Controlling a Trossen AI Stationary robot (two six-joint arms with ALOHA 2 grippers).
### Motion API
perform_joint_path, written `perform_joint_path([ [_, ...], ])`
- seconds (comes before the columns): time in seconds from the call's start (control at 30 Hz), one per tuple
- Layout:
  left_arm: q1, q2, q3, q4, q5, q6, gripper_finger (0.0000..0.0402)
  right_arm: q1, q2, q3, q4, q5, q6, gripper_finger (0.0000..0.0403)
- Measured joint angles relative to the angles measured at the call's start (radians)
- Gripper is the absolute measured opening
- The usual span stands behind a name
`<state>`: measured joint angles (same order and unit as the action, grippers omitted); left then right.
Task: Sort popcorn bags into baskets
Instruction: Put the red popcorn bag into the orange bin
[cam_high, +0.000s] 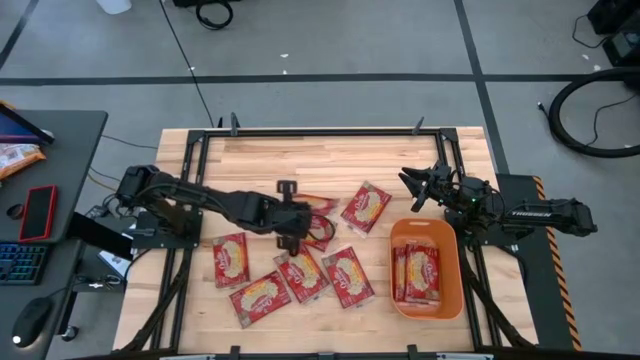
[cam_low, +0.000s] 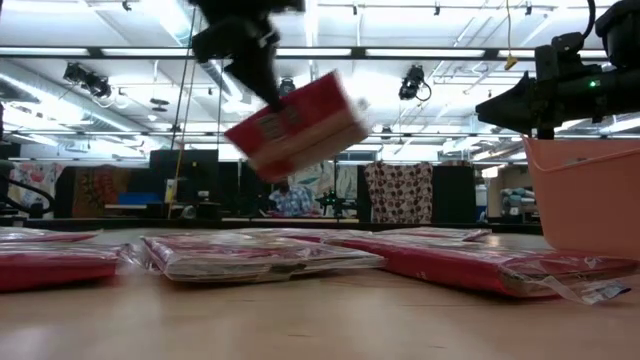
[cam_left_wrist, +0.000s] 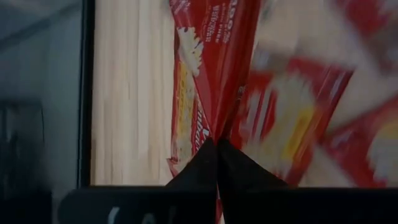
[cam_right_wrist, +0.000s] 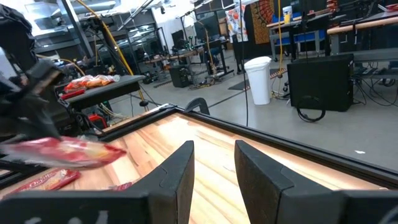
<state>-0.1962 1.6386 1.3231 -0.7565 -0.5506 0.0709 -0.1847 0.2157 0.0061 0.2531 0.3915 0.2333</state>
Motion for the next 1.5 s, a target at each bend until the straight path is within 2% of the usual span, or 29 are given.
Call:
perform_joint_path([
  [0.23,-0.004,0.018,0.019,0.201,0.079,0.058,0.0001,0.000,0.000,0.000,0.000,0.000,0.000,0.0121],
  [0.43,-0.013,0.133,0.181,0.237,0.118,0.125,0.0000,0.000,-0.001,0.000,0.002,0.003,0.000,0.0120],
  [0.67,-0.017,0.255,0.308,0.409,0.251,0.286,0.0000,0.000,0.001,0.000,0.007,0.003,0.000,0.0120],
  [0.87,0.024,0.298,0.315,0.654,0.485,0.406,0.0000,0.000,0.001,0.000,0.008,0.002,0.000,0.0120],
  [1.07,0.101,0.358,0.313,0.849,0.743,0.388,0.0000,0.000,0.002,0.000,0.012,0.002,0.000,0.0120],
  [1.3,0.151,0.485,0.313,1.108,0.837,0.396,0.0000,0.000,0.001,0.000,0.016,0.000,0.000,0.0120],
  [1.5,0.168,0.611,0.312,1.317,0.869,0.396,0.0000,0.000,0.001,0.000,0.016,0.000,0.000,0.0120],
])
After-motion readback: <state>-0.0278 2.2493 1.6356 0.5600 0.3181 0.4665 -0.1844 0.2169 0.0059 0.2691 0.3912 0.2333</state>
